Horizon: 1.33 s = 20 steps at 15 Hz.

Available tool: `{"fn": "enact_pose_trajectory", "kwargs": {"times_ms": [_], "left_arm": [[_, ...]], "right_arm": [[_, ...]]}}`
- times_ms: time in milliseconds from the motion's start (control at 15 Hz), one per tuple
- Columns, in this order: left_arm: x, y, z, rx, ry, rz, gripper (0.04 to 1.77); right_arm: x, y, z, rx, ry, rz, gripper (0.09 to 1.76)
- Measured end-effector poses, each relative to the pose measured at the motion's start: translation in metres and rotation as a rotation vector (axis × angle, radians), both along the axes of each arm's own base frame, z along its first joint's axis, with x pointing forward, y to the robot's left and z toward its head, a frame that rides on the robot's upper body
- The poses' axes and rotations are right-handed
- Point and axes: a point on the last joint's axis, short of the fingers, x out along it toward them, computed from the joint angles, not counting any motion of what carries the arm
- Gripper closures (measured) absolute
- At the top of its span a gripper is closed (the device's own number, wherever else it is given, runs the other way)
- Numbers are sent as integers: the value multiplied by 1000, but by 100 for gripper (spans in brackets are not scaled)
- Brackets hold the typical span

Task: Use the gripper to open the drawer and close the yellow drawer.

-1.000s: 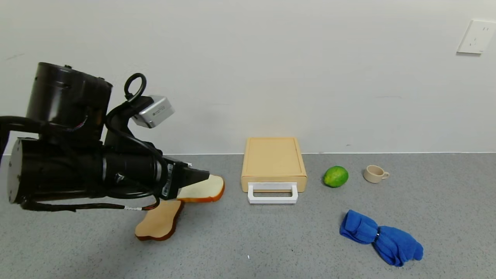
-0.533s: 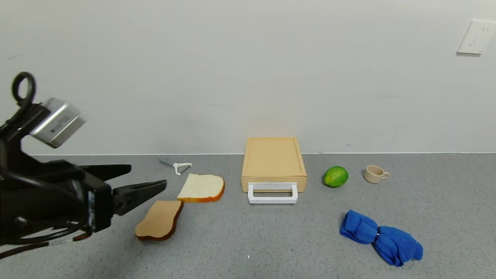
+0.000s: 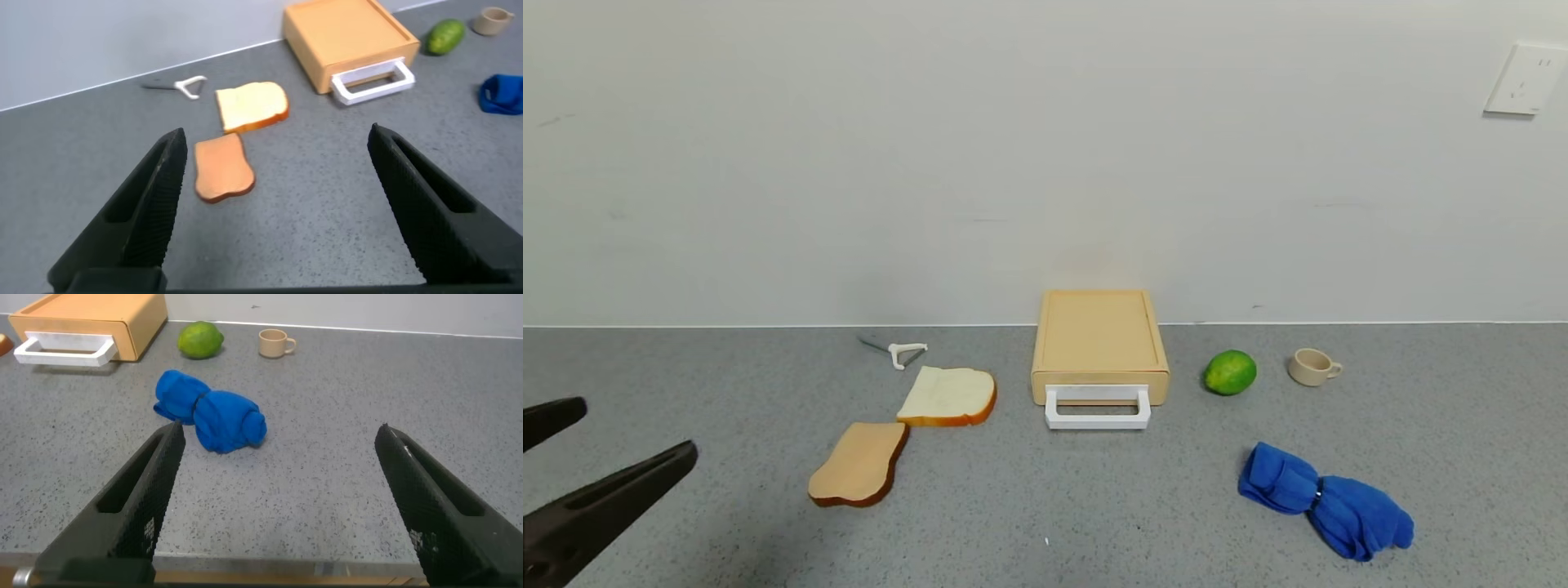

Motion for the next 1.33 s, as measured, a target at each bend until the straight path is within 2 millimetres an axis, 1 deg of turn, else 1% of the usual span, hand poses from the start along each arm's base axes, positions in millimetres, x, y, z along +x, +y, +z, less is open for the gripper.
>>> {"fn": "enact_pose_trajectory", "kwargs": {"times_ms": [267, 467, 667, 867, 1067, 1200, 1333], "left_arm": [[-41, 11, -8, 34, -42, 121, 16], [-67, 19, -6, 93, -124, 288, 14], [-87, 25, -12, 138, -126, 420, 12], [-108, 26, -16, 136, -167, 476, 12], [-118, 27, -18, 99, -202, 504, 11], [-123, 26, -15, 111, -228, 533, 11], [-128, 22, -16, 122, -246, 539, 11]], "right_arm": [[0, 0, 0, 0, 0, 0, 14], [0, 0, 0, 0, 0, 0, 14], [0, 0, 0, 0, 0, 0, 14], [0, 0, 0, 0, 0, 0, 14], [0, 0, 0, 0, 0, 0, 14], [0, 0, 0, 0, 0, 0, 14], [0, 0, 0, 0, 0, 0, 14]]}}
